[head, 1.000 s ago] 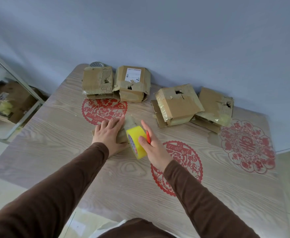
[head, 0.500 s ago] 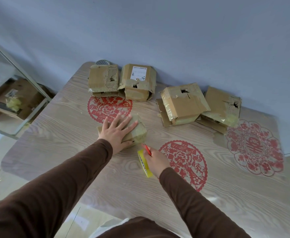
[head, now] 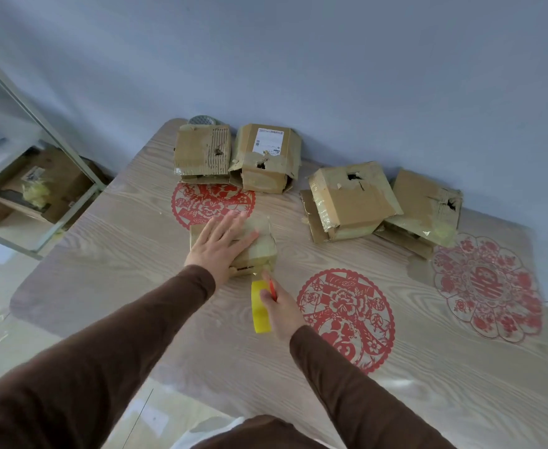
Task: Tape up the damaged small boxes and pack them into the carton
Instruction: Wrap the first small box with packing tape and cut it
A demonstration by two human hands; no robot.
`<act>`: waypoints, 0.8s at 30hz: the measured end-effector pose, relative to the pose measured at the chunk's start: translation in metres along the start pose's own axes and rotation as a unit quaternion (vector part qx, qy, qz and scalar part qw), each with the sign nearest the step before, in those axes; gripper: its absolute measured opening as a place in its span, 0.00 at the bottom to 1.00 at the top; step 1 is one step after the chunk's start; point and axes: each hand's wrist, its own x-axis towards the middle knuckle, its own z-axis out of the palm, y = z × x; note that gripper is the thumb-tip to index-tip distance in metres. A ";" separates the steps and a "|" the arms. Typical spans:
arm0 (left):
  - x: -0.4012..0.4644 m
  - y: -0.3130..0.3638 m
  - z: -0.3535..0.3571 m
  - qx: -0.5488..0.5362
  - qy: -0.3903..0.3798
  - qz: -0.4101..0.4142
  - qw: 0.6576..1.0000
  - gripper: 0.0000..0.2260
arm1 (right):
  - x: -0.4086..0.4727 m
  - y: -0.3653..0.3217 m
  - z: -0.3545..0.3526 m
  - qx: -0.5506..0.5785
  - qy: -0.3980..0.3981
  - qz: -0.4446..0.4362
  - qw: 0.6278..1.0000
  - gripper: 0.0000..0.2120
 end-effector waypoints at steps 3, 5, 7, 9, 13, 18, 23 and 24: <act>-0.054 0.047 0.017 -0.287 0.147 -0.173 0.931 0.29 | -0.004 0.004 -0.003 0.038 0.006 0.000 0.999 0.23; -0.071 0.080 0.026 -0.507 0.137 -0.308 0.793 0.11 | -0.007 0.005 -0.006 0.038 -0.006 -0.011 0.999 0.23; -0.059 0.100 0.024 -0.638 0.038 -0.401 0.656 0.11 | -0.009 0.007 -0.009 0.022 -0.022 -0.021 0.999 0.23; -0.042 0.103 0.021 -0.731 -0.041 -0.422 0.535 0.15 | -0.009 0.007 -0.013 0.000 -0.039 -0.020 0.999 0.23; -0.030 0.094 0.025 -0.751 -0.060 -0.431 0.496 0.11 | -0.011 0.002 -0.036 -0.143 0.045 -0.073 0.986 0.19; -0.027 0.097 0.027 -0.744 -0.037 -0.433 0.507 0.09 | -0.001 -0.012 -0.067 -0.345 0.085 -0.098 0.930 0.18; -0.020 0.101 0.031 -0.726 -0.025 -0.450 0.519 0.03 | 0.014 -0.030 -0.078 -0.475 0.040 -0.173 0.862 0.12; -0.020 0.102 0.033 -0.725 -0.020 -0.454 0.517 0.02 | 0.017 -0.031 -0.078 -0.498 0.034 -0.183 0.847 0.11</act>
